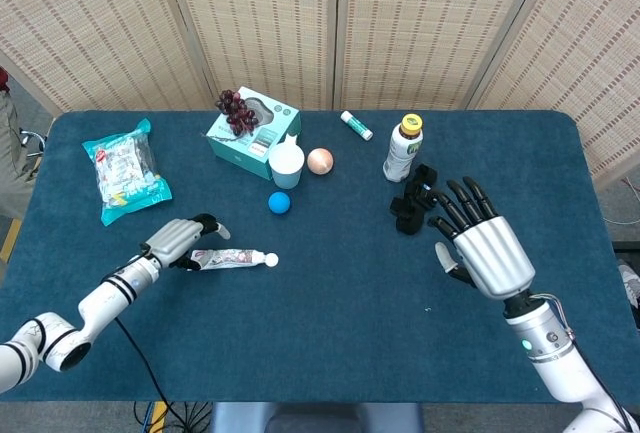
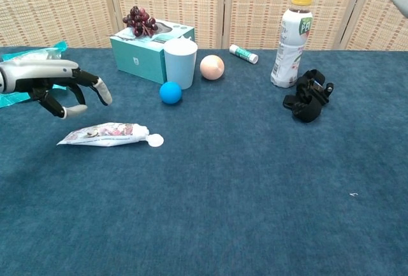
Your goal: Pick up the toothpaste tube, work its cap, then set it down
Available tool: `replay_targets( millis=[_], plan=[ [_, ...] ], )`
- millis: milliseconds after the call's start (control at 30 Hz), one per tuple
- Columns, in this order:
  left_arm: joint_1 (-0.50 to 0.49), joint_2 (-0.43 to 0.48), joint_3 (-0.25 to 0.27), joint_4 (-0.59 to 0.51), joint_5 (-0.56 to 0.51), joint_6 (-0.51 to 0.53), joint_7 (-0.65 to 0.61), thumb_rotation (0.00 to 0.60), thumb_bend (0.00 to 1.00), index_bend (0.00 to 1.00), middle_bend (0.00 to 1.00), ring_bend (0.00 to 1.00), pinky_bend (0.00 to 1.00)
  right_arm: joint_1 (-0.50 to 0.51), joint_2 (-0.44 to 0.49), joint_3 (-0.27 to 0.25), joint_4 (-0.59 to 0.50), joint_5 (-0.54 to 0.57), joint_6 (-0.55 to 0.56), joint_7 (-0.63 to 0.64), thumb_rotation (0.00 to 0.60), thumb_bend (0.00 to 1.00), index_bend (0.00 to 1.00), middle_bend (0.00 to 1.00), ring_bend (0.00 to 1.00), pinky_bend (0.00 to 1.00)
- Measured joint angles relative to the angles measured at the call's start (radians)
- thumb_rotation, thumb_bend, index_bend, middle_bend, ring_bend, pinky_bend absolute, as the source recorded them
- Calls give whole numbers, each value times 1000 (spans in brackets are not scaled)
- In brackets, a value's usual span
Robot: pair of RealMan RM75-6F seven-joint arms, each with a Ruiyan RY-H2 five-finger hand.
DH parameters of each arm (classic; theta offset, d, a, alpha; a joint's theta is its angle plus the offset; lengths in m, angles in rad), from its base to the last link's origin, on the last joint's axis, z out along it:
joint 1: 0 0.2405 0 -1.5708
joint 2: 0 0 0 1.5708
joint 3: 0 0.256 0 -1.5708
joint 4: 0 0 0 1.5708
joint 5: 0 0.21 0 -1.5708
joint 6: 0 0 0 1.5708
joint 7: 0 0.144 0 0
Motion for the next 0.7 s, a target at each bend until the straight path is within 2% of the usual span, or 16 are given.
replay_targets(
  millis=[133, 233, 300, 467, 700],
  plan=[
    [32, 51, -17, -69, -42, 54, 54, 600, 478, 232, 220, 98, 224, -24, 28, -3, -9, 21, 6, -2, 462, 458, 373, 155, 0, 0],
    [75, 78, -26, -118, -83, 119, 126, 600, 379, 232, 221, 101, 224, -47, 57, -11, -16, 56, 4, 1, 486, 446, 288, 155, 0, 7],
    [109, 90, -30, -149, -108, 173, 174, 600, 344, 233, 221, 105, 225, -68, 74, -20, -17, 84, 3, 11, 515, 397, 243, 155, 0, 34],
    [227, 102, -34, -219, -159, 380, 311, 600, 326, 242, 223, 118, 225, -120, 81, -40, 13, 133, 11, 57, 566, 284, 132, 155, 0, 133],
    [431, 78, -11, -259, -171, 690, 473, 600, 326, 263, 230, 122, 224, -211, 52, -66, 88, 156, 76, 143, 600, 264, 90, 155, 12, 210]
  ],
)
